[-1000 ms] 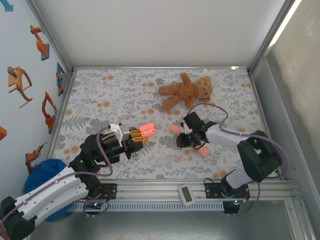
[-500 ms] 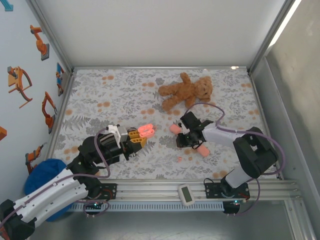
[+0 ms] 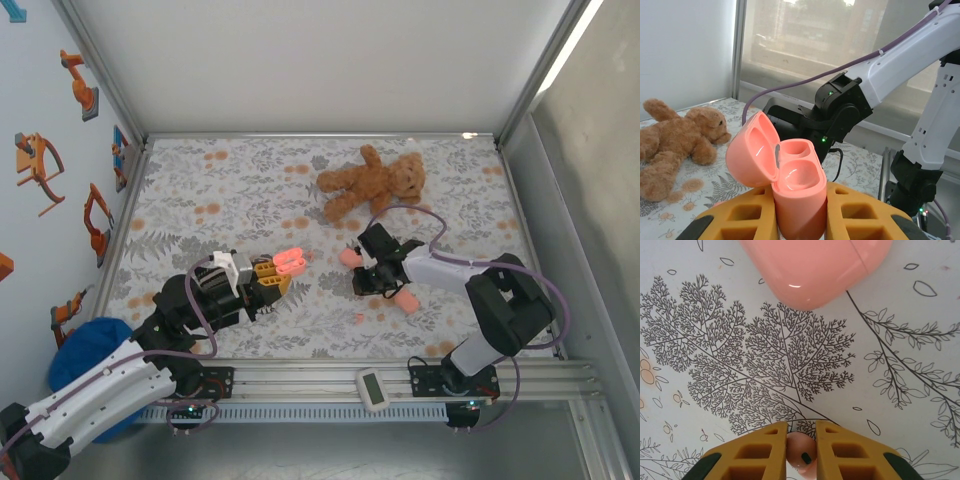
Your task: Insert the wireless bluetooth earbuds into the charging case
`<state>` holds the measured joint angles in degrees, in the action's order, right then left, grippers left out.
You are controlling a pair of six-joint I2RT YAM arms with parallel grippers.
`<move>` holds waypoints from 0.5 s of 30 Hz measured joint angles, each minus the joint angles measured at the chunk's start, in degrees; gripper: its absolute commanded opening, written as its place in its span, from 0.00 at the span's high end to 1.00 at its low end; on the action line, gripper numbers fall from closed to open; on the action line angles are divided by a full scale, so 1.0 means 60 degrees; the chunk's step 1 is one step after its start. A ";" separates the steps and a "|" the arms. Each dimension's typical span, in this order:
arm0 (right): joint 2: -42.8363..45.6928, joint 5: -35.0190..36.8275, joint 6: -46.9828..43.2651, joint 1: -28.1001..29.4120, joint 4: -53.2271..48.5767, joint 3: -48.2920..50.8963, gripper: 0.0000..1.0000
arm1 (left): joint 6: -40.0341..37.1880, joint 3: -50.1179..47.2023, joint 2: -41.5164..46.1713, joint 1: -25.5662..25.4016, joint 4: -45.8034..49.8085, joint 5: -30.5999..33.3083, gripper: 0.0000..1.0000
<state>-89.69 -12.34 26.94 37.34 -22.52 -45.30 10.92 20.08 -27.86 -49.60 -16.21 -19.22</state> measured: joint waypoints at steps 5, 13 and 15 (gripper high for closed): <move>0.0015 0.0000 0.0000 0.0000 -0.0033 0.0000 0.83 | 0.0000 -0.0011 0.0025 0.0000 0.0095 0.0033 0.91; 0.0495 0.0109 -0.0025 0.0022 -0.0135 0.0000 0.83 | 0.0004 -0.0084 0.0047 0.0000 0.0095 0.0066 0.90; 0.0747 0.0237 -0.0062 0.0062 -0.0131 0.0000 0.83 | 0.0029 -0.0142 0.0025 0.0000 0.0076 0.0069 0.90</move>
<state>-85.21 -10.92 26.57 37.71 -23.31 -45.30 11.09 19.22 -27.70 -49.60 -15.75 -18.81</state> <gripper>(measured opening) 0.173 0.220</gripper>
